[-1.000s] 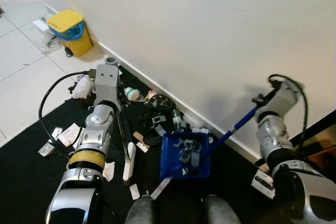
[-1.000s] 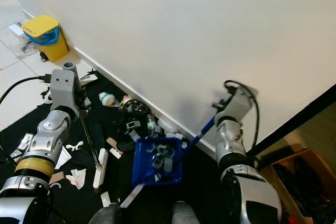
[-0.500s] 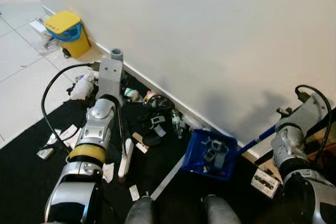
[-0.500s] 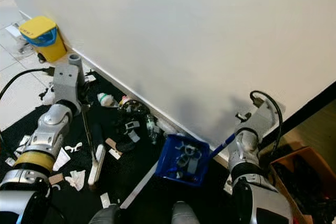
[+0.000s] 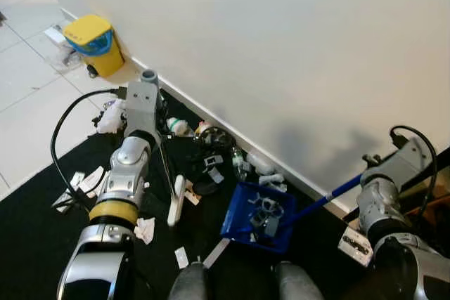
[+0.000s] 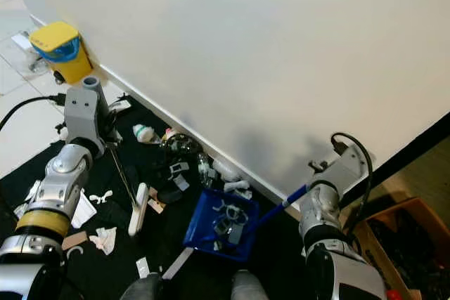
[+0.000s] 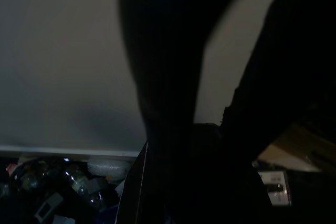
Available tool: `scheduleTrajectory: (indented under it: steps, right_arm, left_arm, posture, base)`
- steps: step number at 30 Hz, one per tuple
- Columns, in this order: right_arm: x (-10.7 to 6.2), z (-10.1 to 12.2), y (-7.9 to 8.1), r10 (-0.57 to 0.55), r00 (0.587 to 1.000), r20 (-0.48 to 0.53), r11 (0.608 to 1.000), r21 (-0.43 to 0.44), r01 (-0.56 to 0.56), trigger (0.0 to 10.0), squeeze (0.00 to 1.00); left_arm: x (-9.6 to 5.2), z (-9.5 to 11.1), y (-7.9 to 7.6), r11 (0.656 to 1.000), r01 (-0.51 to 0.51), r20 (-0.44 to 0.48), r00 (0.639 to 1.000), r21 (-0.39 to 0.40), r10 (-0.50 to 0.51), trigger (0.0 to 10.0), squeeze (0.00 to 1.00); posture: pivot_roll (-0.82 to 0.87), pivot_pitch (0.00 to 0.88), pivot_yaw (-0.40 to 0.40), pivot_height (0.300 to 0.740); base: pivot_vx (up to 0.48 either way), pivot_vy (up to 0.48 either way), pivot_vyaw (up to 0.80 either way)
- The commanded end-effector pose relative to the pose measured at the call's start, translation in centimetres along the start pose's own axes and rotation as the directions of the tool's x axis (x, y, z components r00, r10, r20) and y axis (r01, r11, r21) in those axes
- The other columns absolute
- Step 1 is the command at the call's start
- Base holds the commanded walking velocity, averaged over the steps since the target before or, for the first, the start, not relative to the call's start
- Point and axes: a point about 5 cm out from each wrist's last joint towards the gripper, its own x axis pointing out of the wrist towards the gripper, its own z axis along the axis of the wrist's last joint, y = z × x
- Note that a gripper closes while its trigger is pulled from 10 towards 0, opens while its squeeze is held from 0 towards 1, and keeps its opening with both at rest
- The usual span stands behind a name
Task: Sweep floor
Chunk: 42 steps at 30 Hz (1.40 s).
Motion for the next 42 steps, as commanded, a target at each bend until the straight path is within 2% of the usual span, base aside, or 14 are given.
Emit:
scheduleTrajectory:
  steps: [1, 3, 6, 8, 11, 16, 18, 19, 21, 23, 27, 32, 35, 42]
  right_arm:
    - [0.1, 0.7, 0.0, 0.008, 0.999, 0.042, 1.0, 0.005, -0.009, 10.0, 0.0]
    - [0.0, 0.6, 0.0, -0.001, 0.999, 0.042, 1.0, 0.021, 0.001, 10.0, 0.0]
    - [-0.1, 0.6, -0.2, -0.032, 0.998, 0.051, 0.994, 0.104, 0.026, 10.0, 0.0]
    - [-0.2, 0.4, -0.5, -0.061, 0.997, 0.05, 0.996, 0.073, 0.057, 10.0, 0.0]
    - [-0.2, 0.3, -0.5, -0.064, 0.997, 0.048, 0.997, 0.055, 0.061, 10.0, 0.0]
    - [-0.4, -0.3, -0.8, -0.094, 0.995, 0.028, 0.995, 0.031, 0.094, 10.0, 0.0]
    - [-0.9, -1.8, 0.1, 0.02, 0.999, -0.043, 0.998, -0.062, -0.023, 10.0, 0.0]
    - [-0.9, -1.8, 0.1, 0.02, 0.999, -0.043, 0.998, -0.062, -0.023, 10.0, 0.0]
    - [-1.1, -2.4, 0.7, 0.101, 0.993, -0.065, 0.988, -0.114, -0.108, 10.0, 0.0]
    - [-1.2, -2.4, 0.8, 0.109, 0.992, -0.064, 0.986, -0.122, -0.116, 10.0, 0.0]
    - [-1.2, -2.5, 1.0, 0.114, 0.991, -0.076, 0.989, -0.081, -0.12, 10.0, 0.0]
    - [-1.1, -2.2, 1.1, 0.114, 0.991, -0.068, 0.991, -0.067, -0.119, 10.0, 0.0]
    - [-1.1, -2.2, 1.0, 0.114, 0.991, -0.068, 0.991, -0.063, -0.118, 10.0, 0.0]
    - [-1.2, -2.4, 0.9, 0.117, 0.991, -0.068, 0.991, -0.054, -0.121, 10.0, 0.0]
  left_arm:
    - [0.0, 1.1, 1.0, 0.999, -0.012, 0.054, 0.999, 0.048, 0.009, 10.0, 0.0]
    - [0.0, 1.3, 1.2, 0.999, -0.021, 0.063, 0.998, 0.044, 0.018, 10.0, 0.0]
    - [0.2, 1.8, 1.3, 0.998, -0.028, 0.083, 0.996, 0.057, 0.023, 10.0, 0.0]
    - [0.0, 2.3, 1.1, 0.997, -0.028, 0.119, 0.993, 0.074, 0.019, 10.0, 0.0]
    - [-0.1, 2.4, 1.1, 0.996, -0.027, 0.128, 0.992, 0.079, 0.017, 10.0, 0.0]
    - [-0.2, 1.7, 0.6, 0.998, -0.025, 0.098, 0.995, 0.059, 0.019, 10.0, 0.0]
    - [-0.7, -0.7, -1.2, 1.0, 0.003, -0.002, 1.0, -0.003, -0.003, 10.0, 0.0]
    - [-0.7, -0.7, -1.2, 1.0, 0.003, -0.002, 1.0, -0.003, -0.003, 10.0, 0.0]
    - [-0.9, -1.3, -2.4, 0.998, 0.013, -0.034, 0.999, -0.067, -0.016, 10.0, 0.0]
    - [-0.8, -1.1, -2.5, 0.998, 0.014, -0.026, 1.0, -0.067, -0.016, 10.0, 0.0]
    - [-0.6, -0.9, -2.6, 0.998, 0.008, -0.018, 1.0, -0.066, -0.009, 10.0, 0.0]
    - [-0.2, 0.0, -3.2, 0.997, 0.016, 0.015, 1.0, -0.069, -0.015, 10.0, 0.0]
    - [-0.2, 0.2, -3.3, 0.999, 0.024, 0.026, 0.999, -0.045, -0.023, 10.0, 0.0]
    - [-0.2, 0.5, -2.7, 1.0, 0.016, 0.037, 0.999, -0.015, -0.016, 10.0, 0.0]
  posture:
    - [0.01, 0.127, -0.008, 0.74]
    - [0.01, 0.128, -0.006, 0.74]
    - [0.01, 0.129, 0.003, 0.74]
    - [0.01, 0.123, 0.012, 0.74]
    - [0.0, 0.122, 0.013, 0.74]
    - [0.0, 0.108, 0.017, 0.74]
    - [-0.01, 0.115, 0.014, 0.74]
    - [-0.01, 0.115, 0.014, 0.74]
    - [-0.01, 0.114, 0.01, 0.74]
    - [-0.01, 0.114, 0.01, 0.74]
    - [-0.01, 0.115, 0.007, 0.74]
    - [-0.01, 0.11, 0.007, 0.74]
    - [-0.01, 0.106, 0.01, 0.74]
    - [-0.01, 0.101, 0.014, 0.74]
  base:
    - [0.0, 0.0, 0.0]
    - [0.0, 0.0, 0.0]
    - [0.0, 0.0, 0.0]
    - [0.0, 0.0, 0.0]
    - [0.0, 0.0, 0.0]
    - [0.0, 0.0, 0.0]
    - [0.0, 0.0, 0.0]
    - [0.0, 0.0, 0.0]
    - [0.0, 0.0, 0.0]
    - [0.0, 0.0, 0.0]
    - [0.0, 0.0, -0.12]
    - [0.0, 0.0, -0.8]
    - [0.0, 0.0, -0.8]
    - [0.0, 0.0, -0.8]
